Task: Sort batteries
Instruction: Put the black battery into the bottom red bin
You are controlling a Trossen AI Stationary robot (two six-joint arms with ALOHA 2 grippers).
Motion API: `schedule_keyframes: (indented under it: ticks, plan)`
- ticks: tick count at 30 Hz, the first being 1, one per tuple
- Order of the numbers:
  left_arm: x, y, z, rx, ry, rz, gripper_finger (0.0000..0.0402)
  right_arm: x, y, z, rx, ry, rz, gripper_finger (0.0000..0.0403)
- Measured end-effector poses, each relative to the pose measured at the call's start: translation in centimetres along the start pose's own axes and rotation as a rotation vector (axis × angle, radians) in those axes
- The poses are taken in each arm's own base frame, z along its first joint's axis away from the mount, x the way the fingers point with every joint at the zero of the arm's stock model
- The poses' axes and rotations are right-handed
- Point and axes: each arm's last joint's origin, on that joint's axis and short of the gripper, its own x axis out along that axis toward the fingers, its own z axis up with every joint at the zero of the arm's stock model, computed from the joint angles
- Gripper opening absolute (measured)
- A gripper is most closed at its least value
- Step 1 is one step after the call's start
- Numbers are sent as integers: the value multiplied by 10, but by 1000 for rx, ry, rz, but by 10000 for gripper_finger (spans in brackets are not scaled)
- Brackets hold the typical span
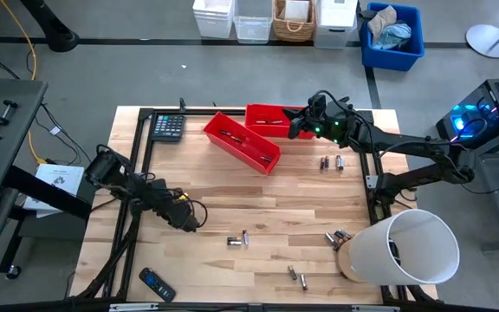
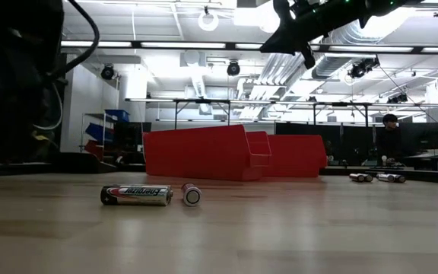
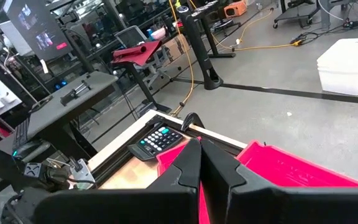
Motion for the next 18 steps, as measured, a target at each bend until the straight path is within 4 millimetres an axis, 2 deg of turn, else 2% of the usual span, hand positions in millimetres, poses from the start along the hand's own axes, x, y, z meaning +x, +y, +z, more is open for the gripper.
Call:
schedule_keyframes:
  ticks: [10,18]
  plan:
    - [13,14,-6,55,-31,31,129,0,-1,0,-3,0,-17,0]
    - [15,11,-10,43,-53,50,129,6,-2,-5,-6,19,-26,0]
